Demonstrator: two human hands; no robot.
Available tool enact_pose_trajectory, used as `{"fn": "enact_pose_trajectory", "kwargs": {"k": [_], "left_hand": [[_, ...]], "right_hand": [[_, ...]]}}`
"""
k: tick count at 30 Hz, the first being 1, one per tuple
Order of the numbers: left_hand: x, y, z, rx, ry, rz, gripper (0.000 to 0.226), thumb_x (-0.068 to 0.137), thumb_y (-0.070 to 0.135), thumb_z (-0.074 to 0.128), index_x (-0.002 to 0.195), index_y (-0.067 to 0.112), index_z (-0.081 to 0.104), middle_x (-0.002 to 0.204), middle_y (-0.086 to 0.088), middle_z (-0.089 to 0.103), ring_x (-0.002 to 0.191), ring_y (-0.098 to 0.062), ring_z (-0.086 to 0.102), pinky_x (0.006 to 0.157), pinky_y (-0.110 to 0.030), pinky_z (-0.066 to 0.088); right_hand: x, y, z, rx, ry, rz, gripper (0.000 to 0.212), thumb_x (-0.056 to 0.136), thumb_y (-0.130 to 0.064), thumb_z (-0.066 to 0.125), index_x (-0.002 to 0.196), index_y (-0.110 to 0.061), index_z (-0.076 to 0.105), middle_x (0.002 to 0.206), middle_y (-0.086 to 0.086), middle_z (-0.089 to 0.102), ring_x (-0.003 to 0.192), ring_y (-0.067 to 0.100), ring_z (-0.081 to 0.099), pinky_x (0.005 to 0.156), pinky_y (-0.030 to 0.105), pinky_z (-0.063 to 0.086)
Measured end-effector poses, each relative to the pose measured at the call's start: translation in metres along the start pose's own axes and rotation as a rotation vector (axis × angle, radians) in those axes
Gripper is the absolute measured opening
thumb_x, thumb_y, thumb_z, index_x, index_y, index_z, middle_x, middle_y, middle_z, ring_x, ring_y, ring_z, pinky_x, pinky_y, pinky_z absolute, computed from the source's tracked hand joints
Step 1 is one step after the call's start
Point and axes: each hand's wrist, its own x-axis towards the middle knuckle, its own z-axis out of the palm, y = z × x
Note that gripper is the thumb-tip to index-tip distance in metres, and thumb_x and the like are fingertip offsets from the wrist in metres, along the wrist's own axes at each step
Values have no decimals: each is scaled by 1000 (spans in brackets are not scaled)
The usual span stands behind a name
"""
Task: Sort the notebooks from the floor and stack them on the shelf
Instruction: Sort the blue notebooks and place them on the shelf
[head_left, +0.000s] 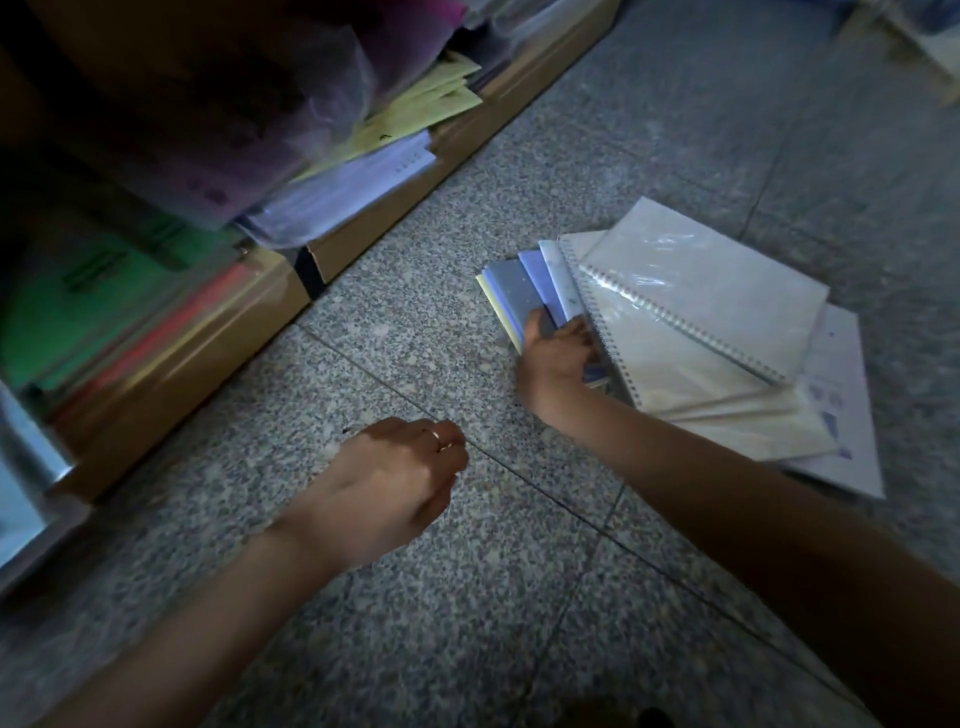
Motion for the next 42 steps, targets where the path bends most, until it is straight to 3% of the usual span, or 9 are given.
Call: {"fn": "enact_pose_trajectory", "kwargs": {"k": [7,13,19,24,27,29,31,35,42], "left_hand": [[-4,-7,1,-17,62,-44,24,84,28,42,89,21,64,96,2,66,77,-20,65,65,-34,53],[-24,-15,-5,-96,91,-182,31,87,35,35,91,24,63,96,7,65,75,-18,65,63,-31,53],[-32,-15,14,-660,-10,-734,32,92,42,48,118,23,51,113,5,60,98,-13,61,78,-29,48],[-39,-10,28,-1440,250,-1373,22,98,33,44,97,13,52,88,-10,58,70,-17,56,61,-27,43],[-71,-17,40,-1438,289,-1531,24,90,36,50,82,14,55,83,-9,55,71,-21,54,63,-29,46],[-90,-21,52,-1119,202,-1604,65,63,58,54,104,7,57,112,-18,55,98,-33,55,86,-42,49],[-99,-14,43,-889,204,-1608,88,50,54,49,125,8,50,133,-22,38,122,-38,40,104,-40,37],[-94,0,28,-792,149,-1426,67,75,40,56,135,15,45,136,-17,28,129,-34,25,104,-34,27],[-63,16,42,-962,90,-1266,81,66,36,71,136,13,39,130,-11,33,123,-30,38,101,-35,40]], "right_hand": [[8,-8,-17,-98,-15,-8,60,97,-4,35,147,-12,3,138,44,23,116,57,41,85,62,45],[-26,12,-28,-61,20,-228,62,91,-8,51,142,-13,16,111,25,57,96,39,59,71,45,56],[-114,-19,-37,-18,-52,-549,69,84,-14,61,139,-9,21,104,16,62,89,33,61,59,35,44],[-183,-56,-35,26,-94,-858,72,86,-39,59,139,-4,23,106,13,62,90,31,61,65,32,36],[-207,-61,-25,190,-148,-914,69,85,-51,54,134,-8,31,105,12,64,93,33,62,66,33,35],[-202,-59,-20,289,-188,-861,64,83,-50,57,128,-10,34,111,13,60,101,33,59,69,35,37],[-186,-54,-14,314,-166,-765,75,80,-48,62,135,-11,27,125,13,46,115,32,48,83,38,39],[-148,-31,5,240,-144,-493,105,67,-59,71,142,-13,14,132,12,32,122,30,38,95,39,37],[-134,-21,29,723,-374,-351,83,63,-36,84,126,-6,39,120,7,51,113,22,53,89,28,45]]}}
